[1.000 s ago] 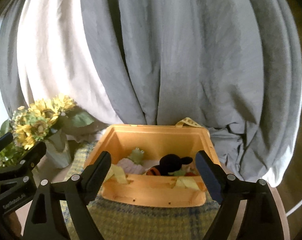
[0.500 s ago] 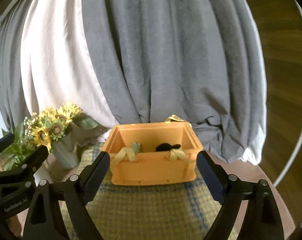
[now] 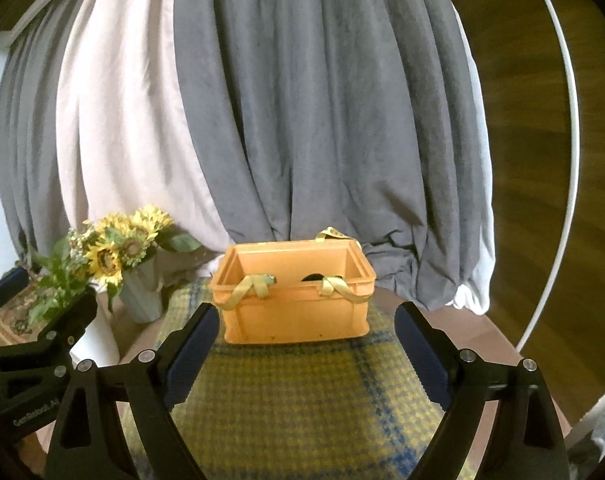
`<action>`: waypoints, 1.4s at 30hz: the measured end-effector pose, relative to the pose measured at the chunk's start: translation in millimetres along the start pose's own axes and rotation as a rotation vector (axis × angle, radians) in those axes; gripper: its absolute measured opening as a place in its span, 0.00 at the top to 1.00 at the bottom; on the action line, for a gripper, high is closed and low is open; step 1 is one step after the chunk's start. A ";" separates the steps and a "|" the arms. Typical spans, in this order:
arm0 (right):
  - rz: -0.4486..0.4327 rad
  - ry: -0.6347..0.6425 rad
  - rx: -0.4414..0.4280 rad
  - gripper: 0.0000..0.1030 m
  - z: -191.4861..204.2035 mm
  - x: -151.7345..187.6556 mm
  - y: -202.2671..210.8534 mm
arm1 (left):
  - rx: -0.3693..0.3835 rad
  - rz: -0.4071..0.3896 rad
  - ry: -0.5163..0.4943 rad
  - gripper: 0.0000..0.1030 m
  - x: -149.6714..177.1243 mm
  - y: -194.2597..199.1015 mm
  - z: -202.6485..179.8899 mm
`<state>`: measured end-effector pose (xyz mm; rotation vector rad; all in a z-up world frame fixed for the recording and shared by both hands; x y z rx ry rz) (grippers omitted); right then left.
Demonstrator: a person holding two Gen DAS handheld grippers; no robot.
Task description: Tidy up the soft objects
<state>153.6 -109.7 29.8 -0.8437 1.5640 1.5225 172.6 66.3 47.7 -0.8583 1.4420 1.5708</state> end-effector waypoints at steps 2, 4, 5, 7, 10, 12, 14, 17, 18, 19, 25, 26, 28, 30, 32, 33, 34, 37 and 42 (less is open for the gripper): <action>0.006 0.004 -0.009 0.12 -5.1 5.1 9.6 | -0.002 0.006 0.007 0.00 5.0 11.6 -3.6; 0.008 0.009 -0.017 0.12 -9.9 10.1 19.6 | -0.009 0.008 0.015 0.00 10.8 24.2 -6.5; 0.006 0.011 -0.019 0.12 -12.3 13.1 25.9 | -0.012 0.009 0.019 0.00 13.3 29.4 -7.9; 0.006 0.018 -0.028 0.12 -16.1 18.5 35.9 | -0.012 0.014 0.028 0.00 18.7 41.8 -10.5; 0.002 0.019 -0.040 0.12 -21.8 25.4 51.5 | -0.020 0.013 0.035 0.00 25.4 56.8 -13.0; -0.008 0.020 -0.043 0.12 -24.6 29.2 61.6 | -0.028 0.009 0.036 0.00 29.9 67.6 -14.6; -0.011 0.022 -0.048 0.12 -26.8 33.6 71.0 | -0.030 0.006 0.038 0.00 33.8 76.1 -16.2; -0.014 0.019 -0.058 0.12 -28.4 39.2 81.7 | -0.037 0.005 0.041 0.00 38.3 86.6 -16.9; -0.014 0.019 -0.060 0.12 -28.8 40.6 83.9 | -0.038 0.005 0.043 0.00 39.9 90.2 -17.0; -0.016 0.017 -0.064 0.12 -29.4 42.5 87.5 | -0.039 0.005 0.044 0.00 41.2 92.9 -17.3; -0.021 0.015 -0.074 0.12 -30.5 49.9 100.5 | -0.050 -0.002 0.043 0.00 45.7 105.8 -18.5; -0.022 0.014 -0.075 0.12 -31.1 50.7 102.6 | -0.051 -0.003 0.041 0.00 46.5 107.8 -18.8; -0.023 0.012 -0.076 0.12 -31.9 52.1 105.7 | -0.056 -0.004 0.040 0.00 48.1 111.0 -19.7; -0.025 0.010 -0.075 0.12 -32.7 52.8 107.1 | -0.059 -0.005 0.039 0.00 49.3 114.1 -20.7; -0.024 0.008 -0.075 0.12 -32.8 54.7 109.2 | -0.061 -0.006 0.036 0.00 50.1 116.4 -21.4; -0.024 0.007 -0.075 0.12 -33.0 55.2 109.7 | -0.061 -0.006 0.037 0.00 50.5 117.1 -22.0; -0.023 0.007 -0.076 0.12 -33.1 55.9 110.7 | -0.060 -0.006 0.037 0.00 50.8 118.3 -22.5; -0.024 0.006 -0.075 0.12 -34.2 57.9 114.5 | -0.062 -0.009 0.036 0.00 50.6 120.2 -24.8; -0.028 0.003 -0.071 0.12 -37.2 59.4 117.3 | -0.062 -0.017 0.031 0.00 50.7 122.9 -29.2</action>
Point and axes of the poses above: each gripper's, at about its wrist camera, not at the fingertips, and y roughly against the way its jaws point, z to its left, x to its underside, the point moved 3 cm from there along -y, roughly the way its jaws point, and after that the axes turned 6 degrees about z, right-handed, at the moved point
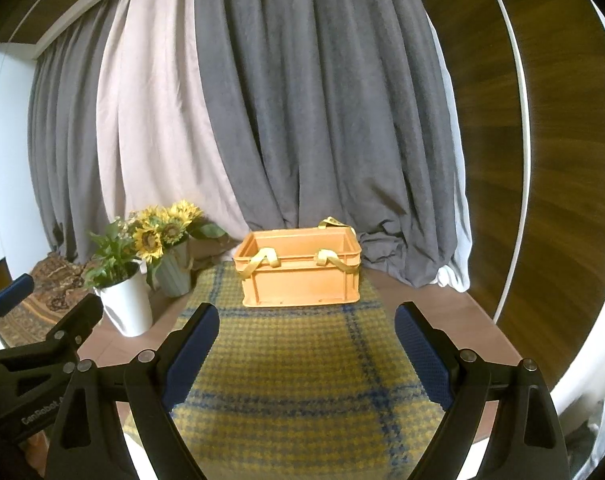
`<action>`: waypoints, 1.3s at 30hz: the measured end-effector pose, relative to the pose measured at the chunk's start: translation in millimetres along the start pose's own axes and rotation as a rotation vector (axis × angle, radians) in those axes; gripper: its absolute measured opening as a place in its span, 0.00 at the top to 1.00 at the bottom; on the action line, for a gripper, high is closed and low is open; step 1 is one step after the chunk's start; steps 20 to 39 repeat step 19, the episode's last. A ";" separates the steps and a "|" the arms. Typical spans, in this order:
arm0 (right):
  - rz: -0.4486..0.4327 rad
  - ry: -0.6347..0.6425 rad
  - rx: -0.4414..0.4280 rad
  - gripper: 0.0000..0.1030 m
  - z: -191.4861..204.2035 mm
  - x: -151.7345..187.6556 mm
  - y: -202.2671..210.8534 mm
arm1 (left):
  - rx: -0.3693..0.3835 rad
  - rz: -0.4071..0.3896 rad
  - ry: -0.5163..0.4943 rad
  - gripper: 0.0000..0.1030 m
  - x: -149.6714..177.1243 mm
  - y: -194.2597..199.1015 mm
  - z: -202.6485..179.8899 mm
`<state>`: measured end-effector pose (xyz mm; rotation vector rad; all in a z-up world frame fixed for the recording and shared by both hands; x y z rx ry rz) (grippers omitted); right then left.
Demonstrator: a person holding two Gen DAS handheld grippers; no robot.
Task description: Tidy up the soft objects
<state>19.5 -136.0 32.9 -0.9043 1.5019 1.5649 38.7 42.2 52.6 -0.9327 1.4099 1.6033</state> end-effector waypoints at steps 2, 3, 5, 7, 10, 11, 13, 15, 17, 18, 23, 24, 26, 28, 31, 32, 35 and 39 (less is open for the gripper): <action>-0.002 -0.005 0.004 0.12 -1.7 1.3 2.3 | 0.001 -0.002 -0.001 0.00 -0.3 1.5 -1.3; -0.003 -0.005 0.005 0.12 -2.4 1.6 3.3 | 0.001 -0.003 -0.002 0.00 0.0 2.6 -2.3; -0.005 -0.004 0.008 0.12 -3.5 2.2 5.0 | 0.001 -0.004 -0.003 0.00 0.2 3.7 -3.6; -0.005 -0.004 0.010 0.12 -4.2 3.0 6.0 | 0.001 -0.004 -0.003 0.00 0.4 3.6 -4.6; -0.004 -0.005 0.012 0.12 -4.8 3.0 6.2 | 0.000 -0.004 -0.002 0.00 0.4 3.7 -4.4; -0.004 -0.005 0.012 0.12 -4.9 3.2 6.3 | 0.001 -0.004 -0.003 0.00 0.4 3.5 -3.9; -0.005 -0.005 0.015 0.12 -3.9 3.2 6.4 | -0.001 -0.005 -0.003 0.00 0.6 3.5 -3.7; -0.005 -0.006 0.014 0.12 -3.8 3.1 6.3 | 0.003 -0.005 -0.002 0.00 0.6 3.3 -2.5; -0.004 -0.007 0.014 0.12 -4.2 3.3 6.4 | 0.003 -0.005 -0.001 0.00 0.6 3.7 -3.1; -0.004 -0.007 0.014 0.12 -4.6 3.4 6.6 | 0.004 -0.006 -0.003 0.00 0.6 3.4 -2.4; -0.005 -0.005 0.015 0.12 -4.2 3.1 6.2 | 0.003 -0.005 -0.003 0.00 0.7 3.1 -3.5; -0.005 -0.005 0.015 0.12 -4.2 3.1 6.2 | 0.003 -0.005 -0.003 0.00 0.7 3.1 -3.5; -0.005 -0.005 0.015 0.12 -4.2 3.1 6.2 | 0.003 -0.005 -0.003 0.00 0.7 3.1 -3.5; -0.005 -0.005 0.015 0.12 -4.2 3.1 6.2 | 0.003 -0.005 -0.003 0.00 0.7 3.1 -3.5; -0.005 -0.005 0.015 0.12 -4.2 3.1 6.2 | 0.003 -0.005 -0.003 0.00 0.7 3.1 -3.5; -0.005 -0.005 0.015 0.12 -4.2 3.1 6.2 | 0.003 -0.005 -0.003 0.00 0.7 3.1 -3.5; -0.005 -0.005 0.015 0.12 -4.2 3.1 6.2 | 0.003 -0.005 -0.003 0.00 0.7 3.1 -3.5; -0.005 -0.005 0.015 0.12 -4.2 3.1 6.2 | 0.003 -0.005 -0.003 0.00 0.7 3.1 -3.5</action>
Point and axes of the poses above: each gripper's, at about its wrist camera, not at the fingertips, and y roughly against the way its jaws point, z to its left, x to its underside, the point moved 3 cm from there along -y, roughly the way its jaws point, and after that the axes turned 6 degrees about z, right-handed, at the moved point
